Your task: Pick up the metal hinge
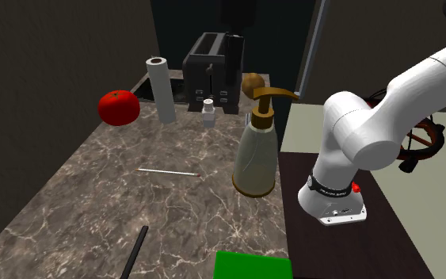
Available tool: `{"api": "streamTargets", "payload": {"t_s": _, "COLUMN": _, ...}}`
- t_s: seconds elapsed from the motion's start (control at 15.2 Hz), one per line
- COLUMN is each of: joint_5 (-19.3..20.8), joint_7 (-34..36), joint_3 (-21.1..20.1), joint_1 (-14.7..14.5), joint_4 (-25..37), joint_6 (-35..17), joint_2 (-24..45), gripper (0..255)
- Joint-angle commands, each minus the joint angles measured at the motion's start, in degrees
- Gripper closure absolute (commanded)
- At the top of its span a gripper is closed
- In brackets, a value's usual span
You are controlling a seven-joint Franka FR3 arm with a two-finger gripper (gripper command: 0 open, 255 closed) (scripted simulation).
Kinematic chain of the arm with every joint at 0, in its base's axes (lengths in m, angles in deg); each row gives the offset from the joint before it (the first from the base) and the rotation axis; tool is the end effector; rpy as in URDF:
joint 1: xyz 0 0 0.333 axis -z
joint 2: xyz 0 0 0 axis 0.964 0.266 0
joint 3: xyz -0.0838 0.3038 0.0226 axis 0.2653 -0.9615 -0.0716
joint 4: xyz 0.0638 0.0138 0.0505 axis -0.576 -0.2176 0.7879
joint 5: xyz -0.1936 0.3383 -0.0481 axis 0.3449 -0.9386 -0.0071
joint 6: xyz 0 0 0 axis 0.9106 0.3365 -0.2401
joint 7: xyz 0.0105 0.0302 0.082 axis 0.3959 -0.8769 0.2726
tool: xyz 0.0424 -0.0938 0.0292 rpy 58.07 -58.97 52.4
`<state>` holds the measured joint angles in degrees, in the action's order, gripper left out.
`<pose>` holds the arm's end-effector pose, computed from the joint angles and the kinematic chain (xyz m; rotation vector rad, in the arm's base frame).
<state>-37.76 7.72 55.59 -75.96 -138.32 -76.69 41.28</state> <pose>0.3155 -0.0181 0.6155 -3.1055 -0.1007 -0.1568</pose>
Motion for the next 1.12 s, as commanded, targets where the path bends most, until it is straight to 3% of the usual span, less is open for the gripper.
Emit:
{"api": "streamTargets", "payload": {"t_s": 0.0, "joint_5": 0.00, "joint_7": 0.00, "joint_3": 0.00, "joint_1": 0.00, "joint_4": 0.00, "joint_6": 0.00, "joint_2": 0.00, "gripper": 0}}
{"api": "streamTargets", "payload": {"t_s": 0.53, "joint_5": 6.19, "joint_7": -12.73, "joint_3": 7.03, "joint_1": 0.68, "joint_4": -14.75, "joint_6": -5.16, "joint_2": -7.14, "gripper": 0}}
{"api": "streamTargets", "payload": {"t_s": 1.06, "joint_5": 15.74, "joint_7": -26.37, "joint_3": 16.50, "joint_1": 3.81, "joint_4": -25.75, "joint_6": -11.49, "joint_2": -9.93, "gripper": 0}}
